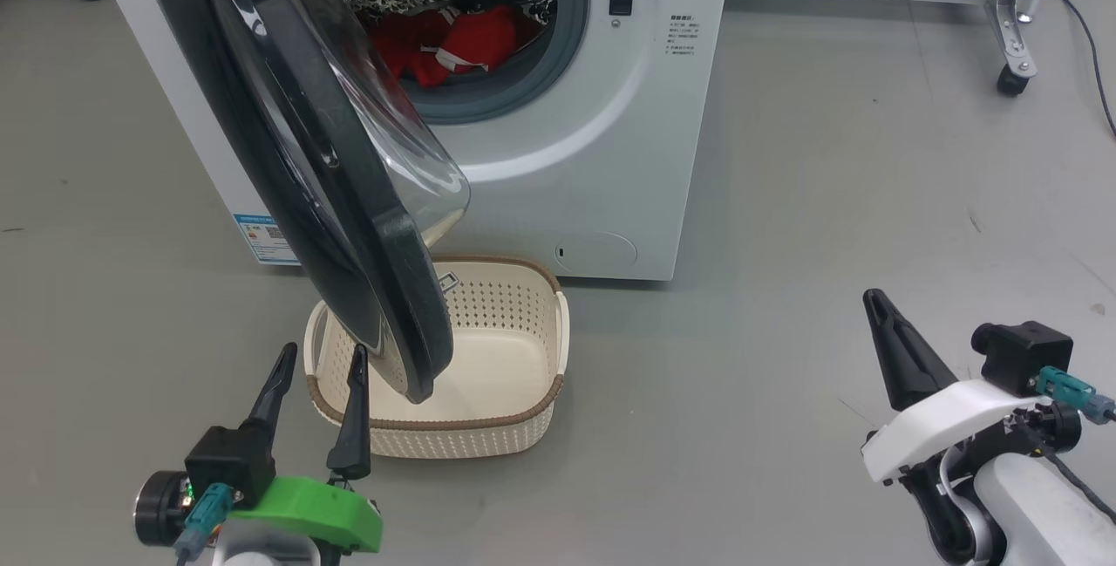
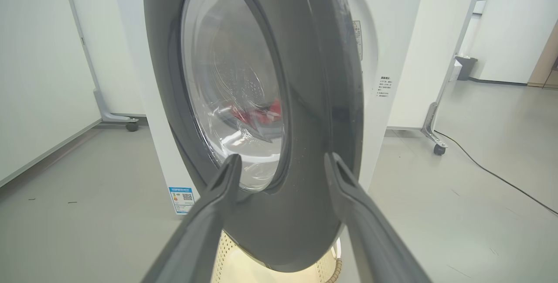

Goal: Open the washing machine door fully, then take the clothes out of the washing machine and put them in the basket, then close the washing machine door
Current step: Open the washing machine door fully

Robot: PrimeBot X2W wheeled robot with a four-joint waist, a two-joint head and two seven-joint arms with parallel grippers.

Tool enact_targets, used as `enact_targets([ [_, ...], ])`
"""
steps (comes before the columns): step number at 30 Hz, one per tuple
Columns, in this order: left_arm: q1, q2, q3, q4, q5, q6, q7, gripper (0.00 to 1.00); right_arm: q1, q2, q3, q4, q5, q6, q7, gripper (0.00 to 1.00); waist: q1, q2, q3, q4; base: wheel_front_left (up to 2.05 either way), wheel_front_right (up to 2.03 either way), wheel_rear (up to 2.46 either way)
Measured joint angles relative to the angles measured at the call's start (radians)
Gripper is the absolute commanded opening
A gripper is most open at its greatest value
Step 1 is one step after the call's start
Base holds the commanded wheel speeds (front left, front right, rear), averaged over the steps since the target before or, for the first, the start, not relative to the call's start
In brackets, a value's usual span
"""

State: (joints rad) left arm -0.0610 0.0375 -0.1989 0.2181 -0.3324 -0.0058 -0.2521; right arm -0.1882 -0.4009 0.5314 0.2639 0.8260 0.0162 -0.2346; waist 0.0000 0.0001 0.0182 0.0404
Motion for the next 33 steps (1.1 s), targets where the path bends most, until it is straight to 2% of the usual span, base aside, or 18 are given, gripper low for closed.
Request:
enact_targets([
  [2, 0.001, 0.000, 0.004, 0.000, 0.000, 0.000, 0.000, 1.00, 0.020, 0.012, -0.003, -0.006, -0.001, -0.011, 0.000, 0.00, 0.0000, 0.0000, -0.002, -0.005, 0.00, 0.00, 0.00],
  [3, 0.001, 0.000, 0.004, 0.000, 0.000, 0.000, 0.000, 1.00, 0.020, 0.012, -0.003, -0.006, -0.001, -0.011, 0.000, 0.44, 0.0000, 0.0000, -0.002, -0.005, 0.00, 0.00, 0.00],
  [4, 0.001, 0.000, 0.005, 0.000, 0.001, -0.001, 0.000, 1.00, 0.030, 0.016, -0.006, -0.011, -0.001, -0.015, 0.000, 1.00, 0.0000, 0.0000, -0.002, -0.007, 0.00, 0.00, 0.00],
  [19, 0.010, 0.000, 0.015, 0.003, 0.012, -0.010, 0.000, 1.00, 0.093, 0.022, -0.036, -0.074, -0.038, -0.054, -0.009, 1.00, 0.0000, 0.0000, -0.001, -0.023, 0.00, 0.00, 0.00],
  [24, 0.010, 0.003, 0.009, 0.002, 0.052, -0.016, 0.000, 1.00, 0.103, 0.027, -0.052, -0.094, -0.046, -0.056, -0.009, 1.00, 0.0000, 0.0000, -0.001, -0.024, 0.00, 0.00, 0.00],
  [33, 0.011, 0.002, 0.016, 0.009, 0.052, -0.017, 0.000, 1.00, 0.119, 0.035, -0.066, -0.123, -0.057, -0.063, -0.009, 1.00, 0.0000, 0.0000, -0.001, -0.026, 0.00, 0.00, 0.00],
])
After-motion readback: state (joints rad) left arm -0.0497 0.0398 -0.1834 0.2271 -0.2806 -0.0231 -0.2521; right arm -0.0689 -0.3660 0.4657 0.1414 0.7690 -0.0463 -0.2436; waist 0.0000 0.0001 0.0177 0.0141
